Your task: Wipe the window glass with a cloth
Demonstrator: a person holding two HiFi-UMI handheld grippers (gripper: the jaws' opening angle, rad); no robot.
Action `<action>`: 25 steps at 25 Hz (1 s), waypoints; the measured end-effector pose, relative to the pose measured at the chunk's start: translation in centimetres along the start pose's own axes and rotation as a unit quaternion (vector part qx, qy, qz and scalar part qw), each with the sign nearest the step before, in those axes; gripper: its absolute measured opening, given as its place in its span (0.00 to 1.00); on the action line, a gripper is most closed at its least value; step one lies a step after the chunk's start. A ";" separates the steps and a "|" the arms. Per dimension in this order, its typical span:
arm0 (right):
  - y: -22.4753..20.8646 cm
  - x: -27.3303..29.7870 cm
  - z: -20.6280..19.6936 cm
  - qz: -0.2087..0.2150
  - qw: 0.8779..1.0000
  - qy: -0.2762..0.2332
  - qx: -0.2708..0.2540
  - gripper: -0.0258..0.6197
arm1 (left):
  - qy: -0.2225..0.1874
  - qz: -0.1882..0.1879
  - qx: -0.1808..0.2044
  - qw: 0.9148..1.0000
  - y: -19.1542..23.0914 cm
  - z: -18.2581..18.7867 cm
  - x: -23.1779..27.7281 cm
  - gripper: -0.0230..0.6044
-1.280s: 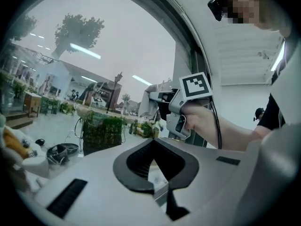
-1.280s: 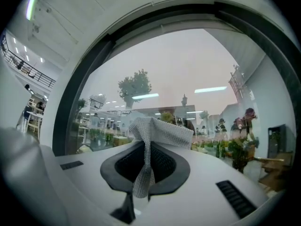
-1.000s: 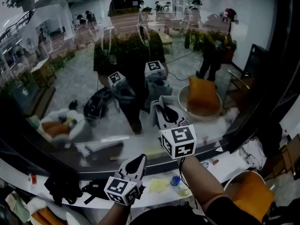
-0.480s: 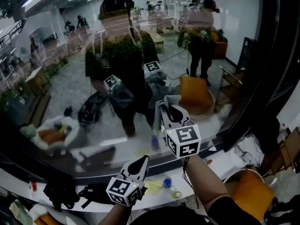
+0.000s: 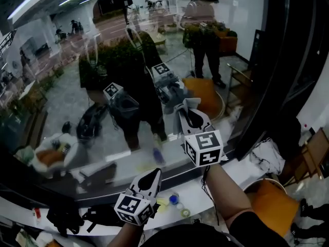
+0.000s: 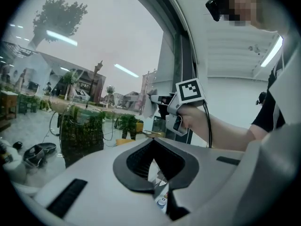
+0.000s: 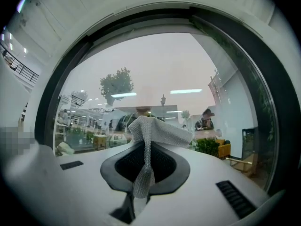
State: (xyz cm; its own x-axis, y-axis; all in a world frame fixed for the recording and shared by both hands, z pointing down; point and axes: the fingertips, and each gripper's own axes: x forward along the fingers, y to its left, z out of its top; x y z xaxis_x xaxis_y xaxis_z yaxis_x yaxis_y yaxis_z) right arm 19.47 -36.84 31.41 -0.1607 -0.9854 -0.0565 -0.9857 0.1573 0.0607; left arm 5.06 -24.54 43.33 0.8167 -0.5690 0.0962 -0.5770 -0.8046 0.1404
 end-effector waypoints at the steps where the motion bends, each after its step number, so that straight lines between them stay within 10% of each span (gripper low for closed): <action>1: -1.4 -0.3 -0.2 -0.004 1.000 0.001 0.002 0.11 | 0.001 -0.003 0.001 1.000 -0.7 -0.1 0.9 0.05; 25: -19.3 -4.6 -3.4 -0.015 1.000 0.020 0.012 0.11 | 0.021 -0.009 0.011 1.000 -11.9 -0.7 13.2 0.05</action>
State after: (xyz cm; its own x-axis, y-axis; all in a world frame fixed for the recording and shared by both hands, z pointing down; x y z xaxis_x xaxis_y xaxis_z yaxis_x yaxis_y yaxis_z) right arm 39.46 -35.58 33.91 -0.1297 -0.9914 -0.0176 -0.9910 0.1290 0.0354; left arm 22.71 -22.40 43.65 0.8260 -0.5472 0.1352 -0.5618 -0.8184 0.1205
